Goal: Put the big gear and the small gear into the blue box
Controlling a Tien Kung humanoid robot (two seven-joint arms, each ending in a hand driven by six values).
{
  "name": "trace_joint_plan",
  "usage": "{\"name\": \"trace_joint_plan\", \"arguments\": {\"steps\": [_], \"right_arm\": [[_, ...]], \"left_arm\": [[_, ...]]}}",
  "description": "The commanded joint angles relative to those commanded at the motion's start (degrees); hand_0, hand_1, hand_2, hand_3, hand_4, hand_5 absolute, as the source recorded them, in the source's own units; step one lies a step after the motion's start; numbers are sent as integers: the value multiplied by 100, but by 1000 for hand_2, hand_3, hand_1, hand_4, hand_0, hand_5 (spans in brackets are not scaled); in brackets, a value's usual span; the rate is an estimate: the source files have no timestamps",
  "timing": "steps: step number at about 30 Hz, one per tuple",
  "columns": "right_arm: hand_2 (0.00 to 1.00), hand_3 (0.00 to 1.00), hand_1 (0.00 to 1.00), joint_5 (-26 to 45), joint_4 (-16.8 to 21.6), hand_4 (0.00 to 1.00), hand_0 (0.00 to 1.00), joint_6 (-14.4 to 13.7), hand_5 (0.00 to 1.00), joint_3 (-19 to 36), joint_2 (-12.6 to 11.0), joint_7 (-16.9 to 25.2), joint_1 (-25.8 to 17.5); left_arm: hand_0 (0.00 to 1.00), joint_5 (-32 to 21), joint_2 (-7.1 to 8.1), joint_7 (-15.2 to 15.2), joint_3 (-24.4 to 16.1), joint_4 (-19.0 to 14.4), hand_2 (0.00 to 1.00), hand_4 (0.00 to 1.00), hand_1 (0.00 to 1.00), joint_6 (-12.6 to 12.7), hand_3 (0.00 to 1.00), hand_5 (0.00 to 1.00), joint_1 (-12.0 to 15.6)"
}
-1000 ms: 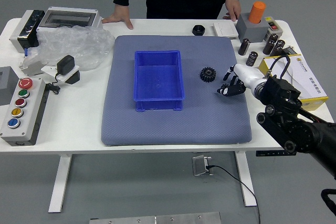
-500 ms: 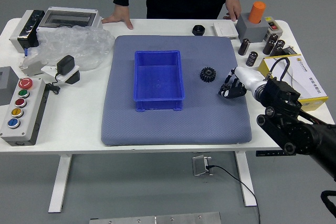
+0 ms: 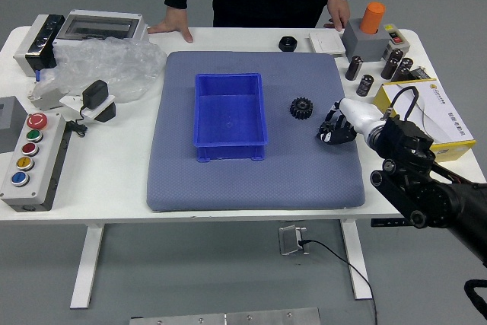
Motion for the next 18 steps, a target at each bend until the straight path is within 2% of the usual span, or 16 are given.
{"name": "trace_joint_plan", "arguments": {"steps": [5, 6, 11, 12, 17, 18], "right_arm": [[485, 556, 450, -69, 2, 827, 618, -29, 228, -14, 3, -5, -8], [467, 535, 451, -83, 2, 828, 613, -33, 111, -16, 3, -6, -9], [467, 535, 451, -141, 3, 828, 613, -61, 111, -23, 5, -5, -7], [443, 498, 429, -152, 4, 809, 554, -71, 87, -25, 5, -3, -7], [443, 498, 429, -192, 6, 809, 554, -152, 87, -31, 13, 14, -10], [434, 491, 423, -193, 6, 788, 531, -169, 50, -31, 15, 19, -12]], "left_arm": [[857, -13, -2, 0, 8, 0, 835, 776, 824, 1, 869, 306, 3], [857, -16, -2, 0, 9, 0, 835, 776, 824, 1, 869, 307, 4], [857, -20, -2, -3, 9, 0, 835, 776, 824, 2, 869, 307, 3], [857, -21, -3, -4, 9, 0, 835, 776, 825, 2, 869, 306, 1], [857, -26, -7, -8, 13, 0, 835, 776, 825, 2, 869, 306, -3], [856, -27, -7, -7, 13, 0, 835, 775, 824, 2, 869, 306, -4]]}}
